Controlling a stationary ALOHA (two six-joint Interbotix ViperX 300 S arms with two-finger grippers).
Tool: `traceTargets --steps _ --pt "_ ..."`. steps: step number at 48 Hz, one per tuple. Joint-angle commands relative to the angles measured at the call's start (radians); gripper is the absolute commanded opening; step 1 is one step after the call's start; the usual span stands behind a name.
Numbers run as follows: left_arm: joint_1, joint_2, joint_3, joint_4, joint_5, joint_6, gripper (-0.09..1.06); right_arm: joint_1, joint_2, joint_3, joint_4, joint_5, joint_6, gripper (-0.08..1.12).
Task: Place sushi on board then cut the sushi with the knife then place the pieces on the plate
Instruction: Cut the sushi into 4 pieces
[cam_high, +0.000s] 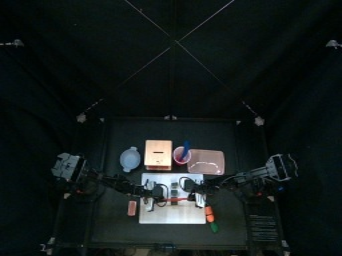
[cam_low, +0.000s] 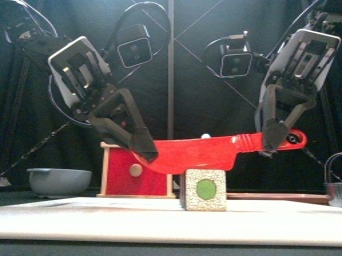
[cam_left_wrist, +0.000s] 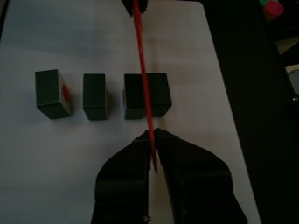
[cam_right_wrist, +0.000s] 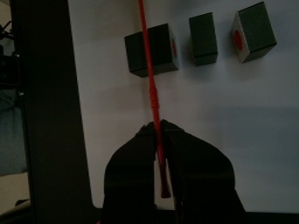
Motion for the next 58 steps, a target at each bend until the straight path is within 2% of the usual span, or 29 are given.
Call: traceTargets --steps 1,10,24,32,58 --pt "-0.003 -0.005 -0.026 -0.002 -0.011 0.0 0.51 0.0 -0.008 -0.011 0.005 -0.011 0.005 0.35" --pt "-0.003 0.011 -0.026 -0.002 -0.011 -0.002 0.51 0.005 0.006 -0.011 0.005 -0.009 0.005 0.35" --pt "-0.002 0.043 -0.026 -0.041 0.002 0.0 0.51 0.021 0.061 -0.02 0.02 -0.011 0.002 0.35" --pt "-0.011 0.055 -0.026 -0.061 0.009 0.002 0.51 0.034 0.087 -0.032 0.02 -0.009 0.005 0.35" --pt "-0.046 0.041 -0.029 -0.092 0.012 0.0 0.51 0.075 0.097 -0.044 0.064 -0.009 0.005 0.35"
